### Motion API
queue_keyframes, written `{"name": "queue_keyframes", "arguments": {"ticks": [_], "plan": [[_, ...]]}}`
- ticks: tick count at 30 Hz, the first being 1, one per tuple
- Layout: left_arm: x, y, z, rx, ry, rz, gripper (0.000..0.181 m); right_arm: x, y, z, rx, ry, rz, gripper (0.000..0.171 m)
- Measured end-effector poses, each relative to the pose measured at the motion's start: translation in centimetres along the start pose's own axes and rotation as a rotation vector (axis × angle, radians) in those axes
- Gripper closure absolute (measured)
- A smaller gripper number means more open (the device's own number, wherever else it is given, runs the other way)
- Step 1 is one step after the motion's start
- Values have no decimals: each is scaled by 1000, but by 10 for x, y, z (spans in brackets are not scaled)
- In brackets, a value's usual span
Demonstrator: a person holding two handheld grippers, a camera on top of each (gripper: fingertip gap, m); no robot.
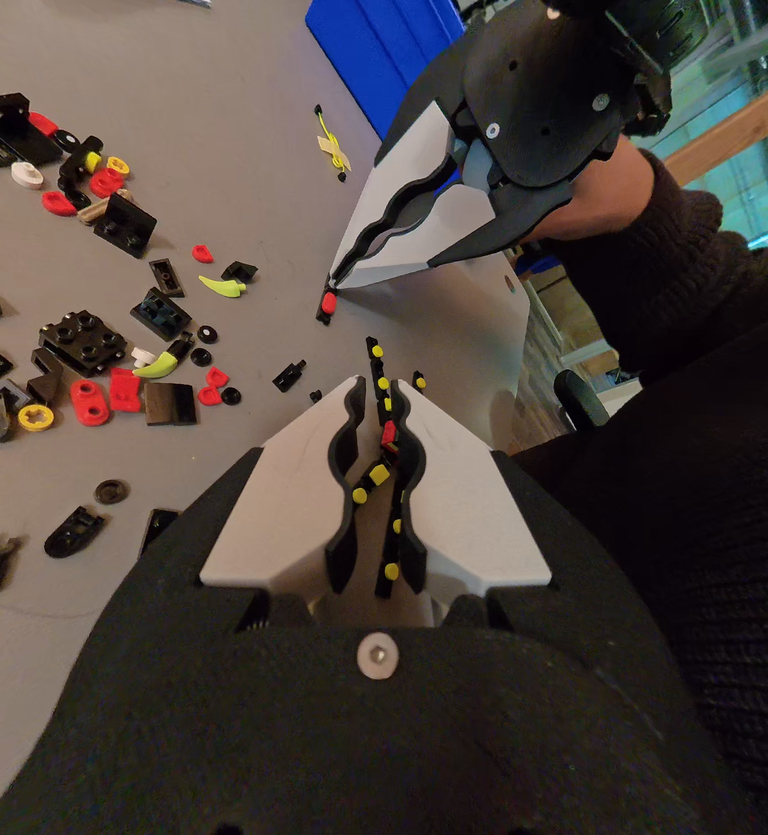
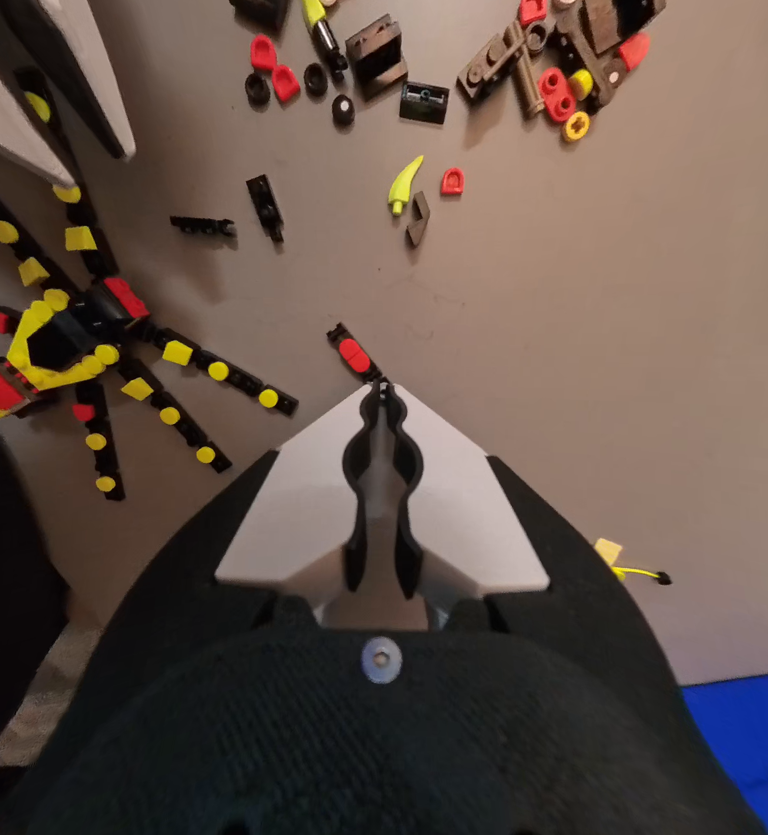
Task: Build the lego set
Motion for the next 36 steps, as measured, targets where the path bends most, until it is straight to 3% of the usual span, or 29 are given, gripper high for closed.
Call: {"name": "queue_keyframes", "arguments": {"ticks": [9,10,12,16,22,28,34,36], "plan": [[2,-2,2,9,8,-6,173,0,-1,0,69,9,16,170],[2,-2,2,9,14,-4,173,-1,-1,0,92,14,20,166],[2,-2,1,6,29,6,173,-2,-8,-1,144,50,16,139],[3,1,0,-2,66,22,173,1,-28,-7,269,100,-76,137],[5,5,-1,-9,133,43,173,-8,-25,-14,494,243,-88,138],[10,5,-1,-11,267,89,173,-27,-52,-33,791,435,-119,139],[14,11,-6,-37,317,90,169,-17,-89,-35,951,290,-418,167],[14,11,-7,-45,330,101,164,-16,-88,-33,964,274,-441,165]]}}
Point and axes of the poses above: each gripper's, where its closed fingertips meet, y out along the fingers, z out of its top, x = y × z across the jaws, the point moved 1 cm from there along -y, back along the fingers, and after that the axes turned 1 degree about -z, right-handed, at the moved point
